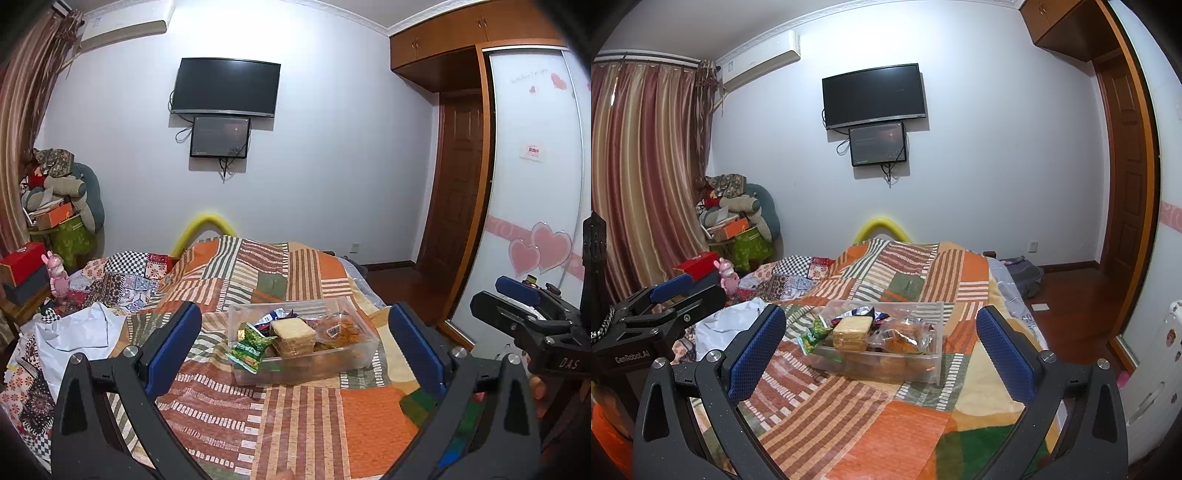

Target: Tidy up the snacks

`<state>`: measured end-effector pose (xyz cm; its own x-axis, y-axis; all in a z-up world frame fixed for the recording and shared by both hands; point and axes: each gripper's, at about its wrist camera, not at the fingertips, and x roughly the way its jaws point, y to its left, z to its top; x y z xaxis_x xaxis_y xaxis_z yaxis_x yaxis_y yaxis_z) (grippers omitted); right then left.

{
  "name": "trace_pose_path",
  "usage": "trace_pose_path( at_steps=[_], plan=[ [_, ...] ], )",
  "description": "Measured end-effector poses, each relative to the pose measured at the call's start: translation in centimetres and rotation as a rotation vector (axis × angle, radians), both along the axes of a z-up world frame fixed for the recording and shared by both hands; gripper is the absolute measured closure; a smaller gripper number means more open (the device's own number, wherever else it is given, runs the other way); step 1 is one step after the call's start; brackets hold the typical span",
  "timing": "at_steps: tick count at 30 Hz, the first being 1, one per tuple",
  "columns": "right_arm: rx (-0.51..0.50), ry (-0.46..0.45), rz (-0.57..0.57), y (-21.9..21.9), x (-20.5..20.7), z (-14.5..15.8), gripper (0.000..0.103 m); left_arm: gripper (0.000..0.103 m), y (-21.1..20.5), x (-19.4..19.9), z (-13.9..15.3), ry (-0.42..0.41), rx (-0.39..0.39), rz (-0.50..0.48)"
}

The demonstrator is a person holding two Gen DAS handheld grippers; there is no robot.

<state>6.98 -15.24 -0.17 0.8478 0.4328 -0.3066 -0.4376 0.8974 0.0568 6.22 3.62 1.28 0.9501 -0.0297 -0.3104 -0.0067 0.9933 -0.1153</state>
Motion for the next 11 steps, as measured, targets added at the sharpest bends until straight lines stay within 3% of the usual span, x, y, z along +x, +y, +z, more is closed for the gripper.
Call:
trace_pose_path(
  at_steps=[11],
  plan=[
    [0.005,0.012,0.001,-0.05,0.45,-0.19,0.000,0.000,0.20,0.26,-0.40,0.015,-0.013,-0.008]
  ],
)
